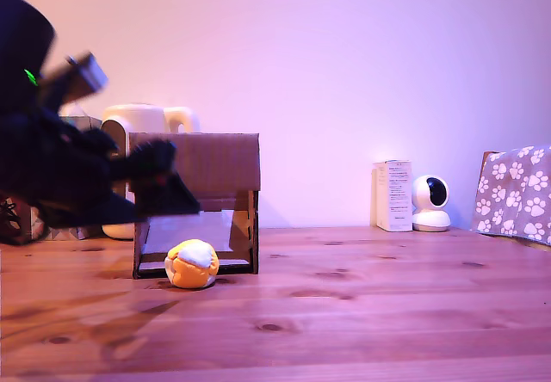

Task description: Drop the footbag into the cardboard dice tower

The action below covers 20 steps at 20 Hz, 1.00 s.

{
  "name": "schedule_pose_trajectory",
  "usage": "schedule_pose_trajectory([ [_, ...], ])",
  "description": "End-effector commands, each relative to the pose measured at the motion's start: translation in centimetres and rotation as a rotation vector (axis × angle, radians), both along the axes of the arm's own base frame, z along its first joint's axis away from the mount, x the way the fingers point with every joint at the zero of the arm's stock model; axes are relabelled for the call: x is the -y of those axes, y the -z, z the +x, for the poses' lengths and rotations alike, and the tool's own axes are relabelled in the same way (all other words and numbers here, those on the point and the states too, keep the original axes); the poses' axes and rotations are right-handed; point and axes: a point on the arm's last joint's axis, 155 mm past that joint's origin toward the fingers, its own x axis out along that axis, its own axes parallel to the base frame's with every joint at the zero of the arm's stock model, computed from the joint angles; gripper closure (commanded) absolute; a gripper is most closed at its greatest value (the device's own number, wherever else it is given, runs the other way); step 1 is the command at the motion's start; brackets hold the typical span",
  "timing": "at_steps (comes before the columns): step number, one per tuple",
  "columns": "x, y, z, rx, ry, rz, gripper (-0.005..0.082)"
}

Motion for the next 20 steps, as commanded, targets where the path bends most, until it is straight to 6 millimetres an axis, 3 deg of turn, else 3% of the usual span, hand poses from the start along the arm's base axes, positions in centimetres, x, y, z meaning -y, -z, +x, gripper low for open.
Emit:
schedule_pose_trajectory([
  [1,0.5,1.0,0.6,-0.012,0.004,0.016,0.0097],
  [10,0.7,4.6,4.1,-0.040,-0.046,0.113,0.0105],
  [11,0.8,5.0,4.3,-0.048,-0.045,0.118,0.0147],
  [15,0.9,6.4,4.5,-0.081,-0.043,0.136,0.0488],
  [18,1.0,6.3,4.5,-0.078,-0.043,0.134,0.0671],
  [20,1.0,6.3,4.5,-0.079,-0.040,0.133,0.0739],
])
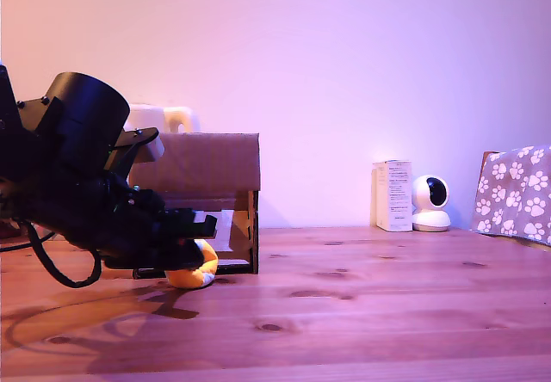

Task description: Drop the footbag into the cardboard dice tower

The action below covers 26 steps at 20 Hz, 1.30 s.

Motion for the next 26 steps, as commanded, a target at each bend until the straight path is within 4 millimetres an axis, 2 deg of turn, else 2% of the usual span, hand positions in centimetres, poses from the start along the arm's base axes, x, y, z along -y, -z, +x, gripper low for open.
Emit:
schedule_pose_trajectory([
  [1,0.3,1.0,-0.4,-0.027,0.022,0.013,0.0739],
  [3,0.9,0.3,-1.0,-0.043,0.062,-0.002,0.0739],
  [8,2.1,-3.2,-3.6,-0.094,0.171,-0.041,0.0739],
  [14,2.3,-9.1,-6.8,-0.090,0.255,-0.090,0.0738],
  [16,2.0,-11.7,-7.4,-0.043,0.262,-0.110,0.0738],
  [20,1.7,-18.3,-7.7,0.149,0.273,-0.165,0.0738],
  [23,1.2,-23.3,-6.9,0.359,0.243,-0.186,0.0738],
  [26,-0.1,-26.0,-5.3,0.489,0.146,-0.185,0.0738],
])
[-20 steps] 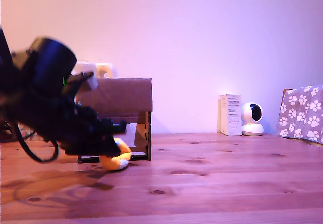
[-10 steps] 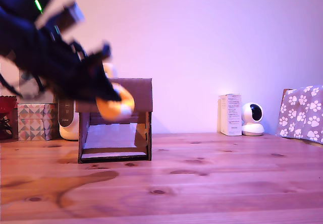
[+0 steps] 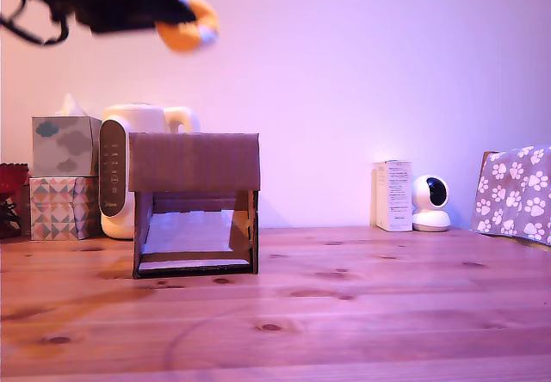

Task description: Drop the footbag into the cardboard dice tower

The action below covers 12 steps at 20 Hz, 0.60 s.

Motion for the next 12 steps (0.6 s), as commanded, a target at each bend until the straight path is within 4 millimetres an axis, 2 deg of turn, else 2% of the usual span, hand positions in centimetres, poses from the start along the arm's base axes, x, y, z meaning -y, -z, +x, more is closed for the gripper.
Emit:
schedule_pose_trajectory([
  [1,-0.2,-0.1,0.9,0.018,-0.035,0.002,0.0738],
  [6,-0.1,0.3,5.3,-0.032,-0.082,0.032,0.0738],
  [12,0.0,4.3,11.6,-0.263,-0.125,0.145,0.0729],
])
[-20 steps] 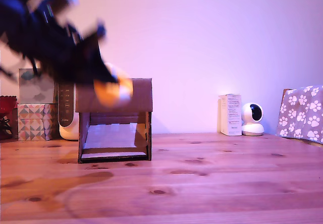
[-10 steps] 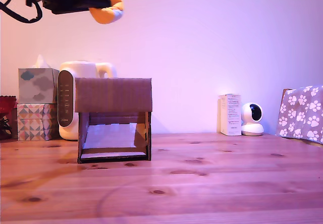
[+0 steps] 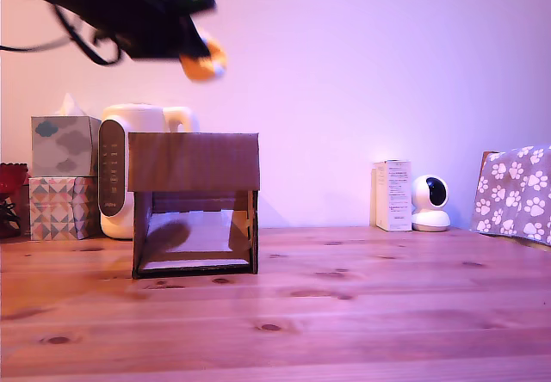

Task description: Drop the footbag into the cardboard dice tower

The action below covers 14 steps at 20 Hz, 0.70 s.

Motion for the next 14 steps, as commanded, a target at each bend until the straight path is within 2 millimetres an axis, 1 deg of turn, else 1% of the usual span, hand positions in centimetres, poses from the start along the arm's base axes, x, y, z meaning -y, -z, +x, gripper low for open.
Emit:
schedule_pose_trajectory([
  [1,-0.2,2.1,1.0,-0.081,0.000,0.035,0.0729],
  [3,-0.4,3.3,2.0,-0.153,-0.003,0.059,0.0728],
  [4,-0.5,3.5,2.3,-0.174,-0.008,0.066,0.0728],
  [5,-0.6,3.6,2.5,-0.187,-0.009,0.070,0.0728],
  [9,-0.3,2.8,2.5,-0.179,0.008,0.060,0.0718],
  [10,-0.1,2.7,2.4,-0.181,0.021,0.057,0.0625],
  [11,0.3,2.7,2.1,-0.195,0.047,0.050,0.0432],
  [12,0.7,2.9,1.6,-0.216,0.076,0.047,0.0219],
  [13,1.1,2.9,1.1,-0.237,0.103,0.045,0.0087],
  [14,1.3,2.9,0.6,-0.256,0.123,0.045,0.0065],
])
